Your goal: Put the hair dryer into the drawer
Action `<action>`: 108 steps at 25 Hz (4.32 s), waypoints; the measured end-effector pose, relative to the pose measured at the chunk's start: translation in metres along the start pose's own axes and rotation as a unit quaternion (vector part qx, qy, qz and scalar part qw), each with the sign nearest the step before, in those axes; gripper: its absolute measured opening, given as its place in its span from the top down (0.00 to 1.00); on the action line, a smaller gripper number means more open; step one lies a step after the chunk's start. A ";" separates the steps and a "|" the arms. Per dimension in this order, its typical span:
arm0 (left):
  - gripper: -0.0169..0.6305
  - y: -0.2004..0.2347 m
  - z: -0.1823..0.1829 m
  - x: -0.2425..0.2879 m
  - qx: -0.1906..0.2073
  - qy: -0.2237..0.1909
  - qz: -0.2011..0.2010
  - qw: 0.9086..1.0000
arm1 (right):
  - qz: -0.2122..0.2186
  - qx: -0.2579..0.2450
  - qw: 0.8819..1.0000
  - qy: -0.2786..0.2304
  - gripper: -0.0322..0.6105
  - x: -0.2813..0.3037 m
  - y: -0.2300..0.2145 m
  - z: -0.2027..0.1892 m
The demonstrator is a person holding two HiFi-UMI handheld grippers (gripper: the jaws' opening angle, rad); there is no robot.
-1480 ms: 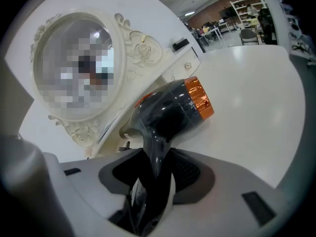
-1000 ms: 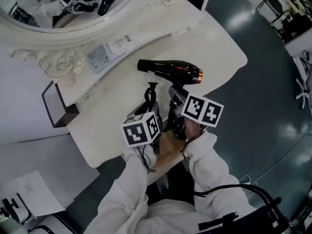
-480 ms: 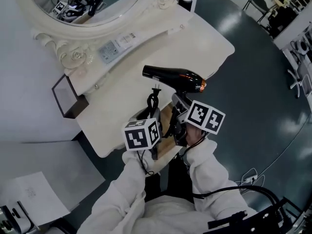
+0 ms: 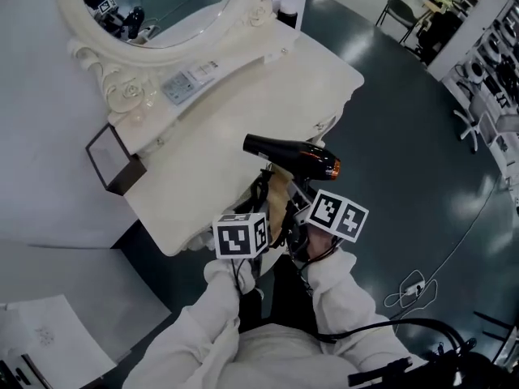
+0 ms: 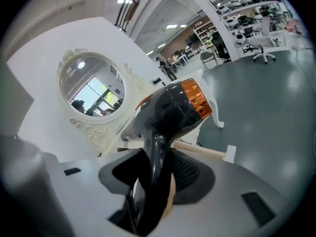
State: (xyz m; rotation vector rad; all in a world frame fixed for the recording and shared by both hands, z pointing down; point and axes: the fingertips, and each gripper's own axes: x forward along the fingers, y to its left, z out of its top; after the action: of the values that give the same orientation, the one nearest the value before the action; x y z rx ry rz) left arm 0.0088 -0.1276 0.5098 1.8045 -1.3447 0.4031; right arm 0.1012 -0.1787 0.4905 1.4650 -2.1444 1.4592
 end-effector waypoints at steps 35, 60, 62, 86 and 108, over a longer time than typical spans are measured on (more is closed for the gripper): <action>0.77 0.002 -0.100 0.045 -0.070 0.139 -0.056 0.986 | -0.190 -0.051 0.977 0.086 0.59 0.018 -0.068 -0.074; 0.77 0.096 -0.107 0.044 -0.110 0.125 0.046 0.985 | -0.120 -0.011 0.980 0.161 0.59 0.108 -0.045 -0.125; 0.77 0.101 -0.108 0.046 -0.113 0.124 0.053 0.984 | -0.115 -0.004 0.980 0.164 0.59 0.112 -0.047 -0.126; 0.78 0.119 -0.116 0.064 -0.119 0.110 0.098 0.982 | -0.104 0.172 0.962 0.186 0.60 0.128 -0.061 -0.142; 0.83 0.130 -0.120 0.076 -0.104 0.105 0.151 0.977 | -0.117 -0.025 0.970 0.213 0.55 0.097 -0.071 -0.099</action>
State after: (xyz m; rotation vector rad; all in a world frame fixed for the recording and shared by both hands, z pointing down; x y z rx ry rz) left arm -0.0545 -0.0948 0.6888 1.3502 -1.4559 0.5758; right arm 0.0717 -0.1653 0.6425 1.2016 -1.6807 1.4608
